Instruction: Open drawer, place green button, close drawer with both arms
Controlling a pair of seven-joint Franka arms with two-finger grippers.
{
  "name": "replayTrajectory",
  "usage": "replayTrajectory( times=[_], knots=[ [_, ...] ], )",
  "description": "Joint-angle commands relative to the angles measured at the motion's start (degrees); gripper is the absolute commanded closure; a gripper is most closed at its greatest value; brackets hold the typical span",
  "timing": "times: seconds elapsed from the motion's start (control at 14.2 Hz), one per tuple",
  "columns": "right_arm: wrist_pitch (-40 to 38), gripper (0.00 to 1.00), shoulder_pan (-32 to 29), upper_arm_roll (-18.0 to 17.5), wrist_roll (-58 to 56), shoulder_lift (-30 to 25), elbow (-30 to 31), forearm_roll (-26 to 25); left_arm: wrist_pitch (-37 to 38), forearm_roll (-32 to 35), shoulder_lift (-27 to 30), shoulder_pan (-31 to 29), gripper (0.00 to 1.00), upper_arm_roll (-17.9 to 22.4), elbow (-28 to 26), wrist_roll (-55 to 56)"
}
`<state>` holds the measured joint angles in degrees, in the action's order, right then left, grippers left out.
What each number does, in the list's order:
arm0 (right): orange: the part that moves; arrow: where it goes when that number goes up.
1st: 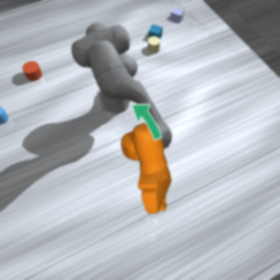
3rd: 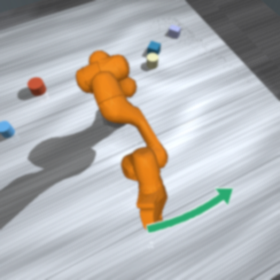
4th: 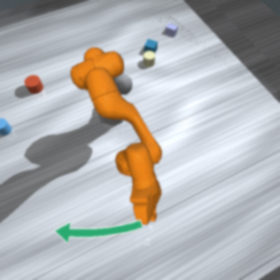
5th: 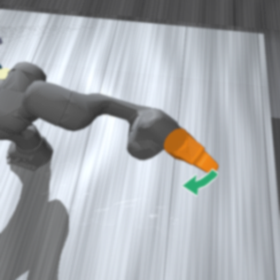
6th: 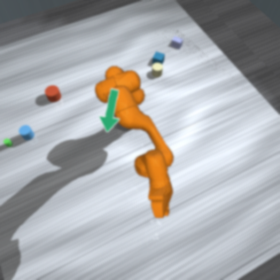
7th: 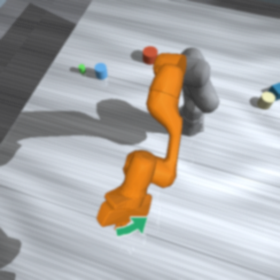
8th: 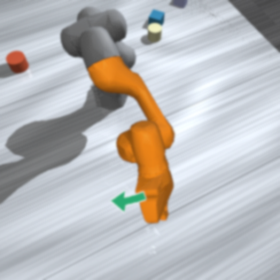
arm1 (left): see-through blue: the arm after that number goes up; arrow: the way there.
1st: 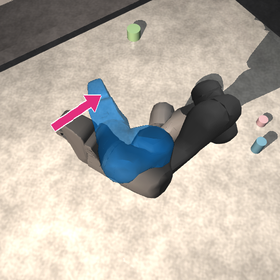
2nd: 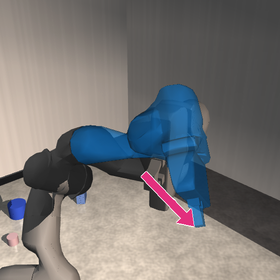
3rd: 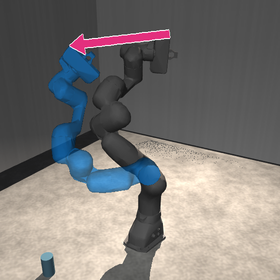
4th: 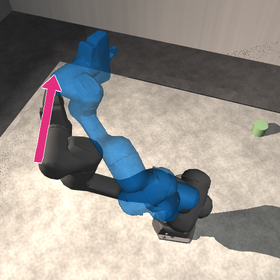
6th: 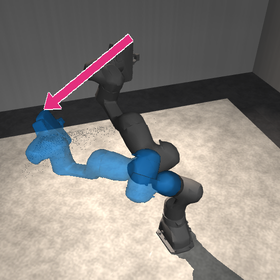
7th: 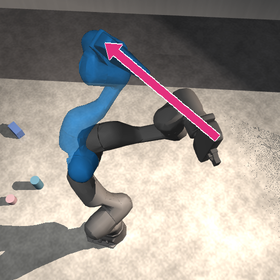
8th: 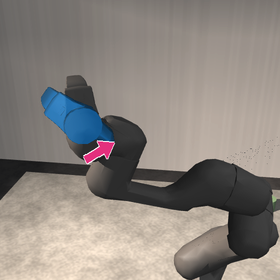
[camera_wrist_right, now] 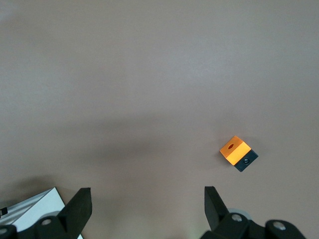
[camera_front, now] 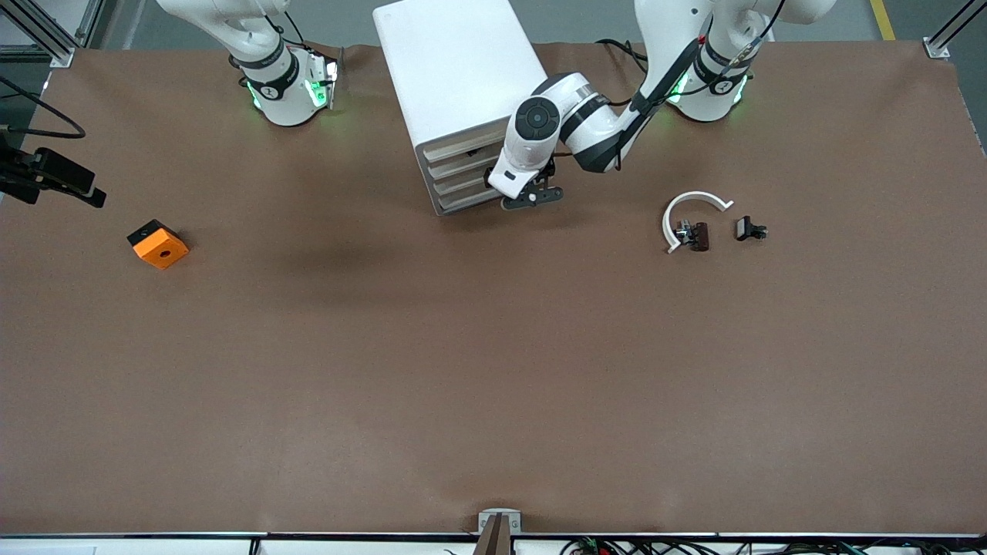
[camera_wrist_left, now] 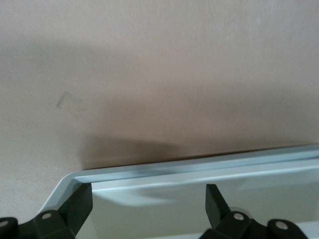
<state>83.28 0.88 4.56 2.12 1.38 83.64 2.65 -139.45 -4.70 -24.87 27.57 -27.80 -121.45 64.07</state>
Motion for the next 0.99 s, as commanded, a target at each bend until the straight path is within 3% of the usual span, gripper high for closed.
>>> replayTrajectory(
  times=[0.0,0.28,0.57,0.92],
  knots=[
    [-0.84,0.0,-0.71,-0.52,1.05,-0.41,-0.67,-1.24,2.78,1.18,0.7,-5.93,0.0,-0.67,2.88,0.54],
    [-0.84,0.0,-0.71,-0.61,1.05,-0.41,-0.67,-1.42,7.16,5.03,2.54,-15.77,0.0,-0.5,6.48,-0.96],
    [-0.84,0.0,-0.71,-0.61,1.13,-0.41,-0.67,-1.42,13.4,5.49,9.21,-25.35,0.0,-0.59,6.93,-1.75],
    [-0.84,0.0,-0.8,-0.61,1.05,-0.33,-0.67,-1.51,19.38,5.58,11.51,-33.01,0.0,-0.41,11.75,-8.34]
  ],
)
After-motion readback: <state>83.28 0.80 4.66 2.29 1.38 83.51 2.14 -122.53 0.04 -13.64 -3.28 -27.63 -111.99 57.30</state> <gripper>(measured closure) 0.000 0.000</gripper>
